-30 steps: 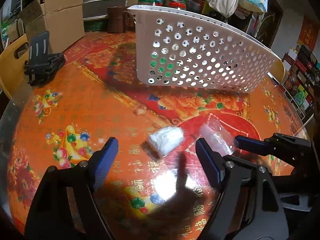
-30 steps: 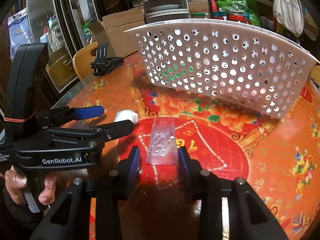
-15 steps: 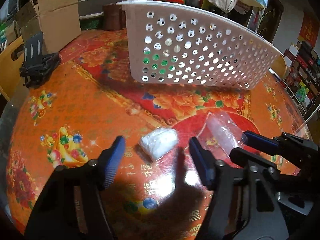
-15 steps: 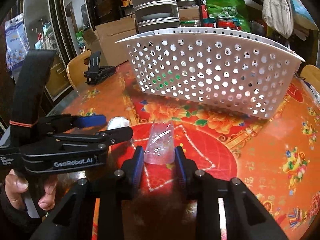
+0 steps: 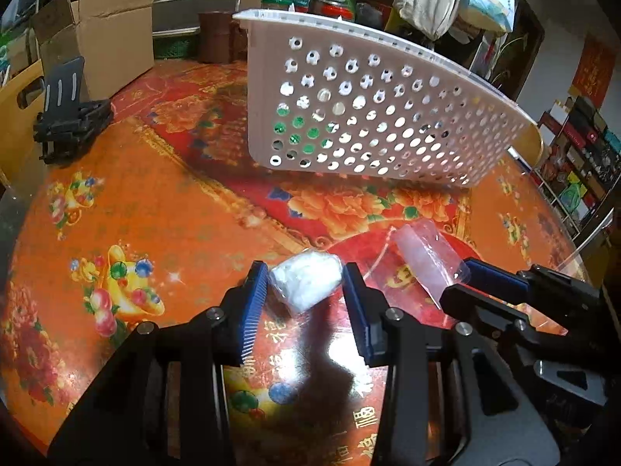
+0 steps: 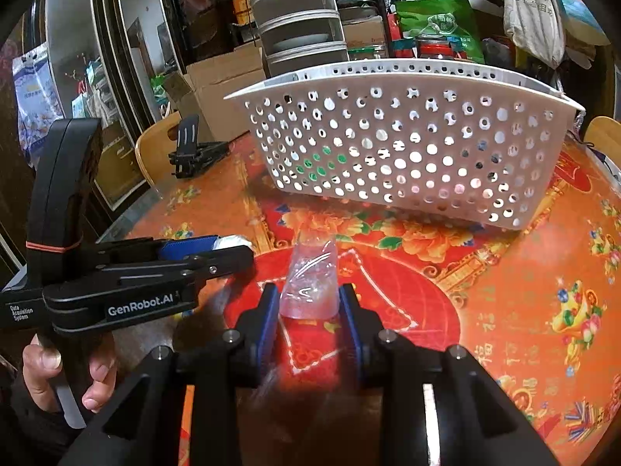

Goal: Organize soft objects
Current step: 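Grasp and lift the white bag with the left gripper while the right gripper grasps the clear bag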

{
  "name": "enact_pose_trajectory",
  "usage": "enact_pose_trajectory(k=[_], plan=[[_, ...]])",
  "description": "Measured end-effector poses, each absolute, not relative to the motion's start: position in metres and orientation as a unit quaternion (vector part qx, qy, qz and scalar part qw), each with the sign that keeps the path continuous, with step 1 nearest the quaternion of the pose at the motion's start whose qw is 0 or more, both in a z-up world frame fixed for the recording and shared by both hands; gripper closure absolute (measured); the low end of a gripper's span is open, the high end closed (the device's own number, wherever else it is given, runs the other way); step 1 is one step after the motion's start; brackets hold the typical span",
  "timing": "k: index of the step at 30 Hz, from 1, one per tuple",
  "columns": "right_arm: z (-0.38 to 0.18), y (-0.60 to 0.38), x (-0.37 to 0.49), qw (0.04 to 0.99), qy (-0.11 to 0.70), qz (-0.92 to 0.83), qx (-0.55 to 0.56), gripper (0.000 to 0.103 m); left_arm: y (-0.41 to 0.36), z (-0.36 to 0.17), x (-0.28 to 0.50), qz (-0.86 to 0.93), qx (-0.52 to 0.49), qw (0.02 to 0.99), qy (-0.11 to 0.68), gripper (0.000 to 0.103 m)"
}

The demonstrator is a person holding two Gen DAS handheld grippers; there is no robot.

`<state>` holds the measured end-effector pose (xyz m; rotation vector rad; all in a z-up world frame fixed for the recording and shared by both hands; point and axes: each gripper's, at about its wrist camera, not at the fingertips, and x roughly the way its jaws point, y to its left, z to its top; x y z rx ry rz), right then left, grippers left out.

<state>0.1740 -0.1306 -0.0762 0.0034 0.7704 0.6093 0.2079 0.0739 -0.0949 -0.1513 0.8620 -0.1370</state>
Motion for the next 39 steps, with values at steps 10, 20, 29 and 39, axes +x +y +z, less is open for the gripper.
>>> enact_pose_trajectory(k=[10, 20, 29, 39], plan=[[-0.072, -0.135, 0.170, 0.890, 0.350, 0.291, 0.014, 0.072, 0.074, -0.089, 0.200, -0.076, -0.077, 0.910, 0.399, 0.066], [-0.066, -0.147, 0.162, 0.899, 0.332, 0.286, 0.019, 0.073, 0.075, -0.082, 0.190, -0.075, -0.073, 0.918, 0.383, 0.066], [-0.052, -0.169, 0.156, 0.904, 0.327, 0.274, 0.019, 0.073, 0.056, -0.057, 0.179, -0.078, -0.062, 0.929, 0.356, 0.066], [0.004, -0.212, 0.150, 0.919, 0.285, 0.267, 0.044, 0.073, 0.037, 0.001, 0.176, -0.093, -0.046, 0.942, 0.318, 0.066]])
